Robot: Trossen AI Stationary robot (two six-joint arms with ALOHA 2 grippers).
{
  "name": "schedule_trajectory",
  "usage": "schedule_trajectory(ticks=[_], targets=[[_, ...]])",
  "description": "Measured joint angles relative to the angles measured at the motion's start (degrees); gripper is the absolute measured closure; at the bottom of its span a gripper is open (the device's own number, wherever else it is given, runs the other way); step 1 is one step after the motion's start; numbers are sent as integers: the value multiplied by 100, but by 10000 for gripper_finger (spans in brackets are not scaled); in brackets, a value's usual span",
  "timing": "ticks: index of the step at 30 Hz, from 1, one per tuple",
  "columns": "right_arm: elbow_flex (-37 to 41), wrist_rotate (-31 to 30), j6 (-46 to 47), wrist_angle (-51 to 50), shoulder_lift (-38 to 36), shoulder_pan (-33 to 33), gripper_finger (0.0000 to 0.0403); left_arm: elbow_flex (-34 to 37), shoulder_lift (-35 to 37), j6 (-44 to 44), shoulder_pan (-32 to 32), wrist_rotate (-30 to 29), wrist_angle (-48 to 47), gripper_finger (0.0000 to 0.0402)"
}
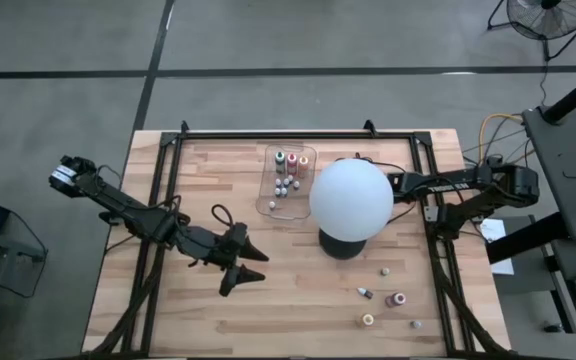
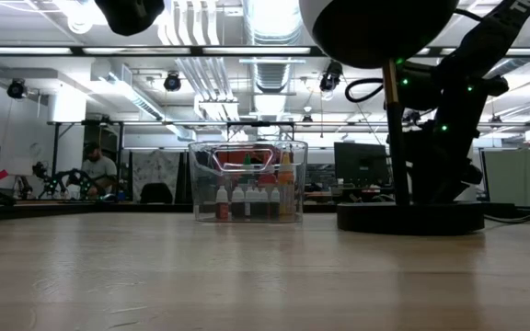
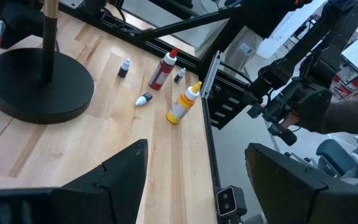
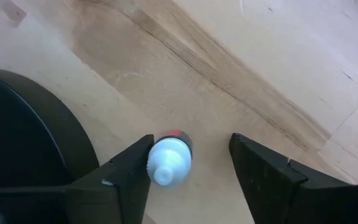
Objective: Pick & Place food coloring
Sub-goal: Put the small red food coloring bottle into the transparent bin
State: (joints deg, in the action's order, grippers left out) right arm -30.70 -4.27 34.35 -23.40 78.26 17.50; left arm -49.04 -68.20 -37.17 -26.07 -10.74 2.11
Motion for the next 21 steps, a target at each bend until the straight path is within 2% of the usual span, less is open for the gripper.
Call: schedule_trajectory(ticks=[13,21], targets=[[7,94,20,-6,-20,7,325,0,0,157,36,0,0,161],[24,261,49,-163,-294,-4,329,0,0,160,57,0,-2,161]])
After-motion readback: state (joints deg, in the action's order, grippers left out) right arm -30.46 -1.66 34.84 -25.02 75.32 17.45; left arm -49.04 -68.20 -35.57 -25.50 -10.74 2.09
